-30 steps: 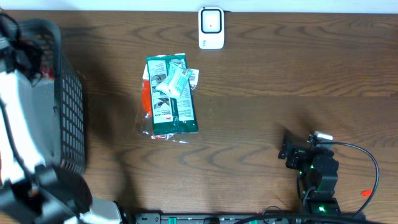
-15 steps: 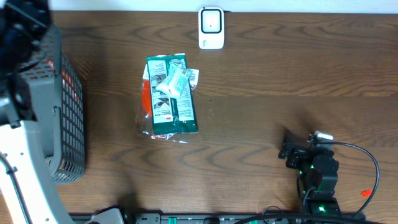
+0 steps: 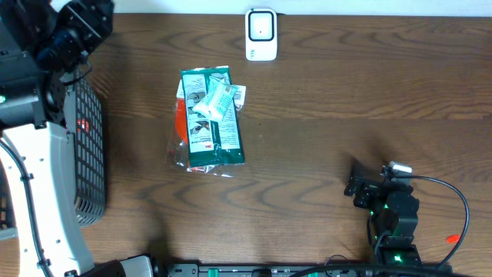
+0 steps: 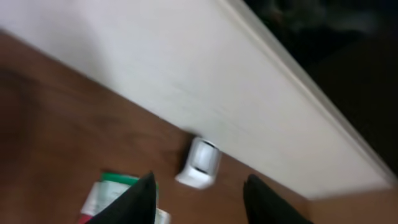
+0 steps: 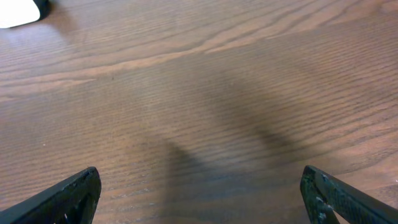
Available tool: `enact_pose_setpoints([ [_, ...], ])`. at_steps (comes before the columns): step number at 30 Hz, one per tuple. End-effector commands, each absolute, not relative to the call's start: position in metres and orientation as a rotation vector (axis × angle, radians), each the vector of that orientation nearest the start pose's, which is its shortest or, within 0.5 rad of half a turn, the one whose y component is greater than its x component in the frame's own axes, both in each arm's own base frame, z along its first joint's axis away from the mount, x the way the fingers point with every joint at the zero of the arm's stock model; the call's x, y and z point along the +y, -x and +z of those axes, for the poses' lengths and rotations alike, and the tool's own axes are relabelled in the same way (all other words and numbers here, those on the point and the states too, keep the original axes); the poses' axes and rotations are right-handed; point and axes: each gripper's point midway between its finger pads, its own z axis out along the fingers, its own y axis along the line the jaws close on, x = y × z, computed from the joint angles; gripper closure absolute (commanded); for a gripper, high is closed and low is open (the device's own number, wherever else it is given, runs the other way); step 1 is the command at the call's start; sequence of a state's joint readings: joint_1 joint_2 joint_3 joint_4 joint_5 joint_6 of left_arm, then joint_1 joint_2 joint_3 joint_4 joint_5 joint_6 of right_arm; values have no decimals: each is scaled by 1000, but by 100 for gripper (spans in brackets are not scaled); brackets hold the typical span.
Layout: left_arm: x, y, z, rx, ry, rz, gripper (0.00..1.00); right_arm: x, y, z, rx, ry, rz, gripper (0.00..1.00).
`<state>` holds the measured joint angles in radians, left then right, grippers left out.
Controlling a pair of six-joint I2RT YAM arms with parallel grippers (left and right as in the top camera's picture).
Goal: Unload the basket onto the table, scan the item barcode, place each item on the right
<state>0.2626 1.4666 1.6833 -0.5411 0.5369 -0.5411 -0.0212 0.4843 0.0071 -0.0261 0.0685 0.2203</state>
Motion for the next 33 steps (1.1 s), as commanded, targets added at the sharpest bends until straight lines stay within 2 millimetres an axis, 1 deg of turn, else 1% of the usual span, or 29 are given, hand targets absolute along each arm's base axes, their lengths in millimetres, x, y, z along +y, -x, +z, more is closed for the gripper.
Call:
enact_pose_setpoints([
  [1, 75, -434, 420, 1818, 490, -477, 54, -18, -246, 58, 2053, -306, 49, 1],
  [3, 94, -428, 426, 1787, 529, -428, 53, -18, -245, 57, 2057, -307, 49, 1],
  [4, 107, -423, 428, 1769, 569, -378, 53, -18, -245, 56, 2060, -307, 48, 1],
  [6, 141, -410, 427, 1731, 692, -225, 52, -18, -245, 56, 2061, -307, 48, 1],
  [7, 156, -404, 424, 1719, 754, -149, 50, -18, -245, 56, 2061, -307, 48, 1],
  [8, 178, -391, 416, 1708, 856, -20, 46, -18, -245, 56, 2061, -307, 48, 1],
  [10, 202, -374, 400, 1718, 978, 144, 39, -18, -245, 56, 2061, -307, 47, 1],
  [12, 216, -359, 378, 1754, 1083, 268, 34, -18, -245, 56, 2061, -307, 48, 1],
  [14, 220, -358, 358, 1812, 1121, 306, 33, -18, -245, 56, 2062, -307, 48, 1],
  [17, 227, -367, 329, 1863, 1187, 321, 33, -18, -245, 56, 2063, -307, 48, 1],
  [19, 232, -374, 304, 1886, 1260, 323, 33, -18, -245, 56, 2063, -307, 48, 1],
  [22, 237, -385, 261, 1970, 1323, 339, 33, -18, -245, 56, 2063, -307, 48, 1],
  [23, 238, -387, 249, 1995, 1341, 345, 33, -18, -245, 56, 2063, -307, 48, 1],
  [25, 240, -392, 217, 2070, 1375, 368, 33, -18, -245, 56, 2063, -307, 48, 1],
  [28, 242, -395, 178, 2157, 1416, 395, 33, -18, -245, 56, 2063, -307, 48, 1],
  [31, 242, -396, 150, 2199, 1468, 406, 33, -18, -244, 56, 2064, -307, 48, 1],
  [33, 243, -397, 137, 2215, 1489, 412, 33, -18, -244, 55, 2065, -307, 48, 1],
])
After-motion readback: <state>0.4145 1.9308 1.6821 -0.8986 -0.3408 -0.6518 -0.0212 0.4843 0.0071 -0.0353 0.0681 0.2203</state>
